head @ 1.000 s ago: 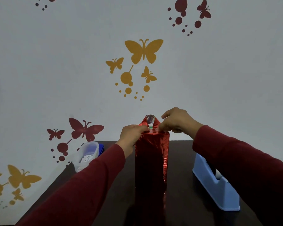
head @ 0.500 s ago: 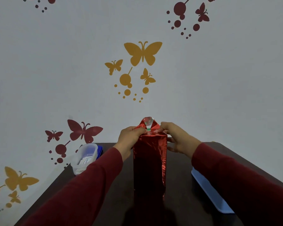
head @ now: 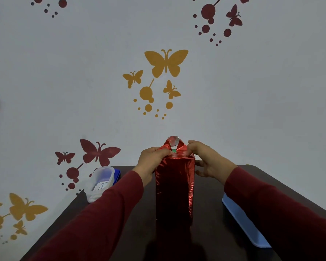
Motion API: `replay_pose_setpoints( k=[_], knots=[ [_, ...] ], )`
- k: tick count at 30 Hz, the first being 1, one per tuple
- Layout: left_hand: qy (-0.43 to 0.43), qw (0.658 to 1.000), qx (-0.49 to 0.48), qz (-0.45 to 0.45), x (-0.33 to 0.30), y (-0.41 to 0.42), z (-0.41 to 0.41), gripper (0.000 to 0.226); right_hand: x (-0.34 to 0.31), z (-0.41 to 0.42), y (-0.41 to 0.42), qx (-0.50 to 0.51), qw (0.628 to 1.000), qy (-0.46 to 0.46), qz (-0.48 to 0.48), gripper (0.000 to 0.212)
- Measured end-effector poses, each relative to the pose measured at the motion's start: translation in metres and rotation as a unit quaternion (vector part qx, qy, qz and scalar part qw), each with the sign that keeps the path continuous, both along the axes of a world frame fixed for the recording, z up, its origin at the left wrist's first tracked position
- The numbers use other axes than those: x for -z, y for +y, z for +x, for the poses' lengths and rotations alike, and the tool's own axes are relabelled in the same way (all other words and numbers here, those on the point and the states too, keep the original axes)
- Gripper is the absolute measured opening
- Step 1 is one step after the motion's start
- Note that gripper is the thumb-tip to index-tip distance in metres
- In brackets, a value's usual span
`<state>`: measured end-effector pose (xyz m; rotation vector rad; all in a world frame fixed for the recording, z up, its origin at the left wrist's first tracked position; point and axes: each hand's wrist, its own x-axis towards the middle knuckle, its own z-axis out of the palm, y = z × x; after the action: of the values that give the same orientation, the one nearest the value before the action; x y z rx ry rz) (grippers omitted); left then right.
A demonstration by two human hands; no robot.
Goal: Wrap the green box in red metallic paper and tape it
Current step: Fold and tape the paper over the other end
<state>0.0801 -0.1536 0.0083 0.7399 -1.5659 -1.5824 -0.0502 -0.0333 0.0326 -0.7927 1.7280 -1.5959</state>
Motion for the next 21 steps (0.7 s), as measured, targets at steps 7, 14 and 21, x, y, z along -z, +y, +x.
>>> replay_pose_setpoints(
  k=[7,14,21],
  knots=[
    [0.012,1.0,-0.003,0.02,-0.005,0.007,0.008,0.019,0.002,0.004,0.0,0.02,0.997,-0.059,-0.045,0.068],
    [0.053,0.955,-0.197,-0.214,0.008,0.036,0.017,0.026,0.018,-0.01,0.041,0.121,0.983,-0.038,-0.131,0.022],
    [0.11,0.852,-0.086,-0.504,0.06,0.118,-0.016,0.051,0.056,-0.019,0.133,0.189,0.957,0.216,-0.039,0.02]
  ],
)
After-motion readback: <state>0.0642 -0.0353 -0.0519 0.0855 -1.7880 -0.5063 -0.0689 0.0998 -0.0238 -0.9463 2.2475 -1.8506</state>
